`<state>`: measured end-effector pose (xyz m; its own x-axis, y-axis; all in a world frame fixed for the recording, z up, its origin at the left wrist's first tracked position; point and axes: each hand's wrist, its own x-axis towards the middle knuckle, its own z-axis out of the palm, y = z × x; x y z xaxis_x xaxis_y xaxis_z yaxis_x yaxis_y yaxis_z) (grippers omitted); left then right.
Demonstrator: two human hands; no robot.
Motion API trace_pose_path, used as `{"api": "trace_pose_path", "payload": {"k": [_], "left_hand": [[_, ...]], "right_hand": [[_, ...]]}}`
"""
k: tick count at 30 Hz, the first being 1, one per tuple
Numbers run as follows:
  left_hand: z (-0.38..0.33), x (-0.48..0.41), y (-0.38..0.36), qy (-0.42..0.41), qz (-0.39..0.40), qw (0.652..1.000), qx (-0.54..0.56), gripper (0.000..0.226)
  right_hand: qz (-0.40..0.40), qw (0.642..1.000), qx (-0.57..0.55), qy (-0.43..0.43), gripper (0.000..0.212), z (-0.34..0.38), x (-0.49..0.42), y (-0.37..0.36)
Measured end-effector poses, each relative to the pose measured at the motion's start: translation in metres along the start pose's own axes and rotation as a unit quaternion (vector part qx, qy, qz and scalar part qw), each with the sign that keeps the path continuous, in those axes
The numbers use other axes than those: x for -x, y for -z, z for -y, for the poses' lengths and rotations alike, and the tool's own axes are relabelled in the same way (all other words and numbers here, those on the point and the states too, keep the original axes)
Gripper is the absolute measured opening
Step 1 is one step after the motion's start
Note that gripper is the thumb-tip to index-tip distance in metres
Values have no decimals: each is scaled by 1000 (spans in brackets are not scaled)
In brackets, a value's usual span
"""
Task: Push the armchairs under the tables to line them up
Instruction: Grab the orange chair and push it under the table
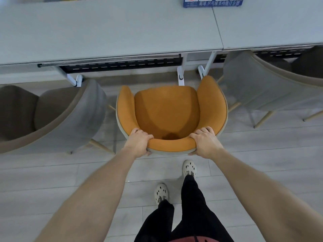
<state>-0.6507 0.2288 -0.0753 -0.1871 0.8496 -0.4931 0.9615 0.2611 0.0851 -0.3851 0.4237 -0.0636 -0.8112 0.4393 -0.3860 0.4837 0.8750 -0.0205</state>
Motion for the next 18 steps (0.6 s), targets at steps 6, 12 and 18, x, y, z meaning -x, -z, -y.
{"api": "trace_pose_path", "payload": {"k": [6, 12, 18], "left_hand": [[30, 14, -3, 17, 0, 999, 33, 71], [54, -11, 10, 11, -7, 999, 36, 70], [62, -47, 30, 0, -13, 999, 30, 69]], "right_hand": [[0, 1000, -3, 8, 76, 27, -17, 5], [-18, 1000, -3, 9, 74, 22, -48, 14], [-30, 999, -11, -1, 76, -2, -77, 26]]}}
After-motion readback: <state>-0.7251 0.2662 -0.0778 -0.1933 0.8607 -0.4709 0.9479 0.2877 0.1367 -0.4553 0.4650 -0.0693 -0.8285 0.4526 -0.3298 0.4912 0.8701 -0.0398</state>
